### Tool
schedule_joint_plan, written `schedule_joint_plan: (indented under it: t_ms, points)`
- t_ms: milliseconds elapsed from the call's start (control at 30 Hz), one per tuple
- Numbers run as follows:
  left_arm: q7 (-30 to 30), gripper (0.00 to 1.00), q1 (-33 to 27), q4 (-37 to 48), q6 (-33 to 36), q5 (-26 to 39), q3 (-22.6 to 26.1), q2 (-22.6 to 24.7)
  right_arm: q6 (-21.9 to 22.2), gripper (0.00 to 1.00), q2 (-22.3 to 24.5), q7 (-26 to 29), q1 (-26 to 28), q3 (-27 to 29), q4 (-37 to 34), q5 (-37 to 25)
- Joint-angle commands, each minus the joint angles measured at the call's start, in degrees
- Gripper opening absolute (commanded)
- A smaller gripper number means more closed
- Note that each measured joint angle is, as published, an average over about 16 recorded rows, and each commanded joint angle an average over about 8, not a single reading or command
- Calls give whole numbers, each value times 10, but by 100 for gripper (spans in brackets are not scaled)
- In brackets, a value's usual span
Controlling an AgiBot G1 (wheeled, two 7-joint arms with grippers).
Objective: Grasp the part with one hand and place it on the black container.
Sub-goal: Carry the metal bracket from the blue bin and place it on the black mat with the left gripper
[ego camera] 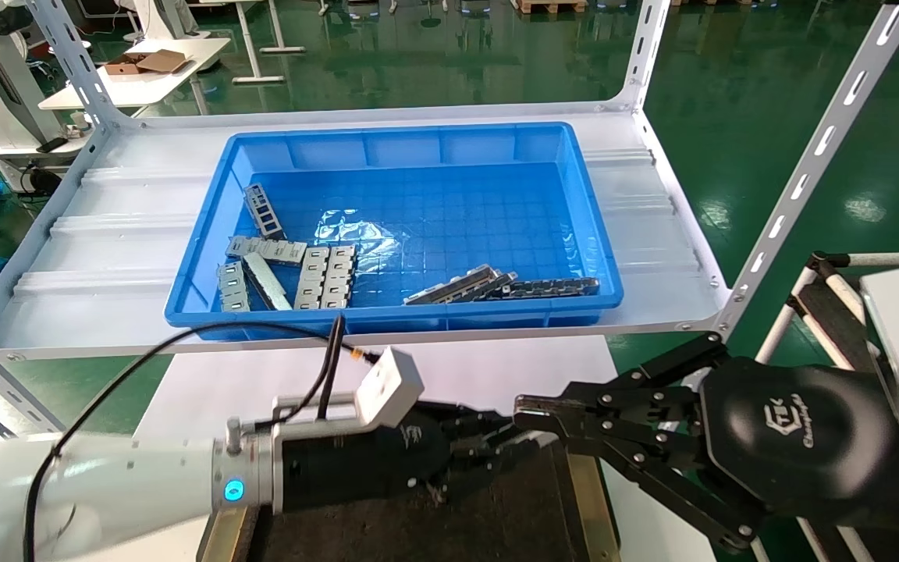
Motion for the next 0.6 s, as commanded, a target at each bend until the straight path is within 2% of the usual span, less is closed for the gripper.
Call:
schedule_joint_plan:
  t_ms: [33,333,600]
  points:
    - [-12,0,28,-40,-28,-2,0,-16,0,0,0,0,0,0,0,0]
    - [-82,0,153,-203,-202,-5,11,-68,0,0,0,0,0,0,0,0]
    - [-155,0,204,-269,-351,20,53,-67,0,0,0,0,0,0,0,0]
